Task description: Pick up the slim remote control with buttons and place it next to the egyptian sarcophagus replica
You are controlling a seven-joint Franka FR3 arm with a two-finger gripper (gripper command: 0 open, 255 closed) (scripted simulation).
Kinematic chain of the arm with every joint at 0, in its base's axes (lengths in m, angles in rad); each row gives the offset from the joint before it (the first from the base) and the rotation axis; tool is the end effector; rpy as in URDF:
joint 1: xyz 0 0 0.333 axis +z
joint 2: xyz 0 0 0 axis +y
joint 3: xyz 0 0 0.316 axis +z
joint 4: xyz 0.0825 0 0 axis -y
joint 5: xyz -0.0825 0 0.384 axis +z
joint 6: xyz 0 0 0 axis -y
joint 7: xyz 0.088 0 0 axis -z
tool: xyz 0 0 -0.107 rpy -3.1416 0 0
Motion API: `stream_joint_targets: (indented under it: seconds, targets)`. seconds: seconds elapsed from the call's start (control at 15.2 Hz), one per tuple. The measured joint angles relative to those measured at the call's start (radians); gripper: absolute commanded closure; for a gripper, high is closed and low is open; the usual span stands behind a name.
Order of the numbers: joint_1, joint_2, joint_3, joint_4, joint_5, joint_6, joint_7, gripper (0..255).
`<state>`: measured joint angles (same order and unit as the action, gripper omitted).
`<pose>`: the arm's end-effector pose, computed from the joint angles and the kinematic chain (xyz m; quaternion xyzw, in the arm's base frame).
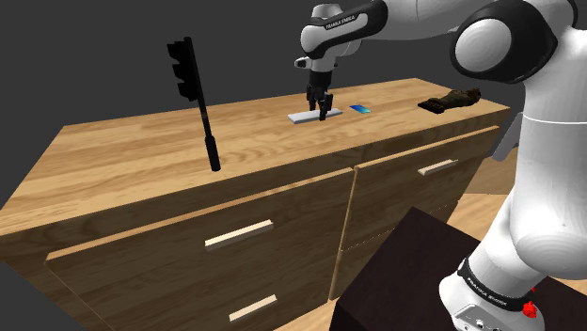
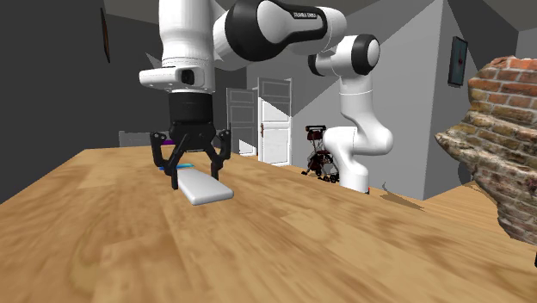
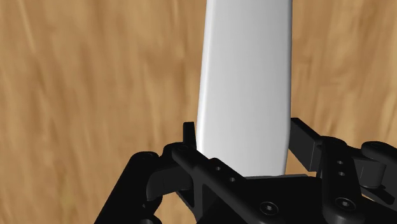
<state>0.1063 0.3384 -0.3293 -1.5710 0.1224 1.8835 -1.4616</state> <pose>0.6465 -0.1120 0.4547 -0.8204 -0.5718 -0.0009 0.0055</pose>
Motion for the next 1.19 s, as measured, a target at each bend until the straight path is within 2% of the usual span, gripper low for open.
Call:
stream_joint_targets:
  seconds: [0.53, 1.19]
  targets:
    - [0.000, -0.002, 0.000, 0.003, -0.001, -0.005, 0.001, 255]
    - [-0.005, -0.011, -0.004, 0.118, -0.006, -0.128, 0.007, 255]
